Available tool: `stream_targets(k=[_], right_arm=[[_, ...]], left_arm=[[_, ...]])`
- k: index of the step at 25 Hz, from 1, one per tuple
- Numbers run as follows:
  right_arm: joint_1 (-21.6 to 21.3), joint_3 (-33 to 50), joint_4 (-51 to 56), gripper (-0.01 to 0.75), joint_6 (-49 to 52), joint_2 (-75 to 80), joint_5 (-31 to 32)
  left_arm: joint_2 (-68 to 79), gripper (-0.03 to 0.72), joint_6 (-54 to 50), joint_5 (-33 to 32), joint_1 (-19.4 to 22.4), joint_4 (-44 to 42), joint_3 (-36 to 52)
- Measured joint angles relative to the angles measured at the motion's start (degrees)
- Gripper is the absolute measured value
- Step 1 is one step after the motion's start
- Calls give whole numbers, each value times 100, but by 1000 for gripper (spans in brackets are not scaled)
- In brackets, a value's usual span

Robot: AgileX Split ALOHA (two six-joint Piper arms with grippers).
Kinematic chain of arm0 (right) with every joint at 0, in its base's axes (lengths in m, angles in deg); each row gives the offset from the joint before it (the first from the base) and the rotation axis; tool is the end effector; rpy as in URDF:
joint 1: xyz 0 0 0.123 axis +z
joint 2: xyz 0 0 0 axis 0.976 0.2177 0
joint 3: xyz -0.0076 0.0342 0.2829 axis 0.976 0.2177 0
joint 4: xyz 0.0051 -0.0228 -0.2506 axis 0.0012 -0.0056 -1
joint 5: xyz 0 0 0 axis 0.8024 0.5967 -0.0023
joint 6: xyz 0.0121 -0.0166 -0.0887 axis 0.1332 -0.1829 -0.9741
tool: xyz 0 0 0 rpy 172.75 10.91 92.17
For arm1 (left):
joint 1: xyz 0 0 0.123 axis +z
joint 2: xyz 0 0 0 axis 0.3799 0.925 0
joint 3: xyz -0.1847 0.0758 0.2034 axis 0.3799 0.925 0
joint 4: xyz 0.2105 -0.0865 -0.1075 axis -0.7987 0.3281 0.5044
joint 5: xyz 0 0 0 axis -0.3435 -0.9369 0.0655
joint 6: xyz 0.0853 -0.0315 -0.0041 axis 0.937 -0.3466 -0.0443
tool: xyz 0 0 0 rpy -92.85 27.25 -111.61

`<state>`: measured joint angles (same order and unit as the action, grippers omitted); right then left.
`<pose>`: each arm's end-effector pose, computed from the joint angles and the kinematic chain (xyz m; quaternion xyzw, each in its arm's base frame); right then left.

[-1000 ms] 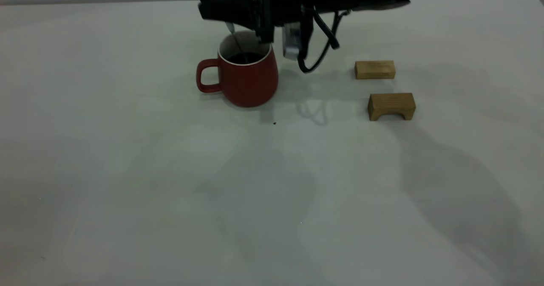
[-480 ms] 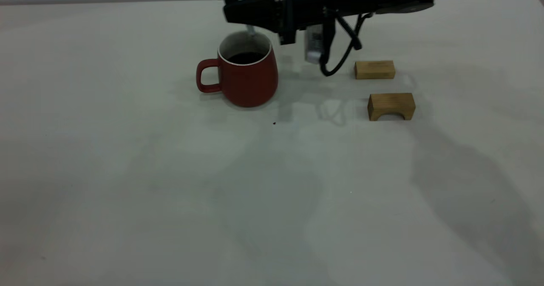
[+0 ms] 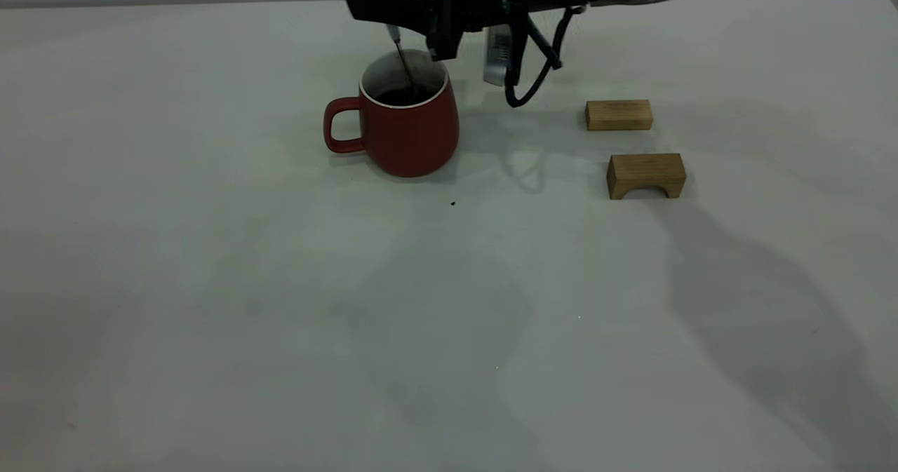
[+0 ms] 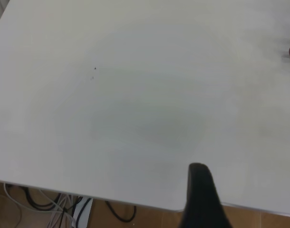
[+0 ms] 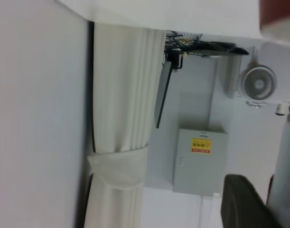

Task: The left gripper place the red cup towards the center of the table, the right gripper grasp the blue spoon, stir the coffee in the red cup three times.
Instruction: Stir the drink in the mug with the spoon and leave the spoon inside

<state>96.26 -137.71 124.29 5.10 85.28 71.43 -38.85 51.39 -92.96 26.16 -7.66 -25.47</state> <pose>0.4844 0.2462 0.0293 -0.5372 -0.5554 -0.5393 0.3348 -0.0100 0.0041 0.2677 -0.0887 0.8659 0.0127 0.4920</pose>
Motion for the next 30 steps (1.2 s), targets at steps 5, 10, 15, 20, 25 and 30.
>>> stream_targets(k=[5,10,15,20,25,30], right_arm=[[26,0,10,129,0,6,119],[38,0,10,129,0,6,222],[46,0,-95,129,-118,6,380],[53,0,-763,193,-628,6,456],[55,0,-2156,443,-1376,-202,462],[55,-7,-4268,567,-1539,-802,644]], left_arm=[[0,551,0,0,0,0,0],[0,551,5,0,0,0,0],[0,551,5,0,0,0,0],[0,551,5,0,0,0,0],[0,551,5,0,0,0,0],[0,551,5,0,0,0,0]])
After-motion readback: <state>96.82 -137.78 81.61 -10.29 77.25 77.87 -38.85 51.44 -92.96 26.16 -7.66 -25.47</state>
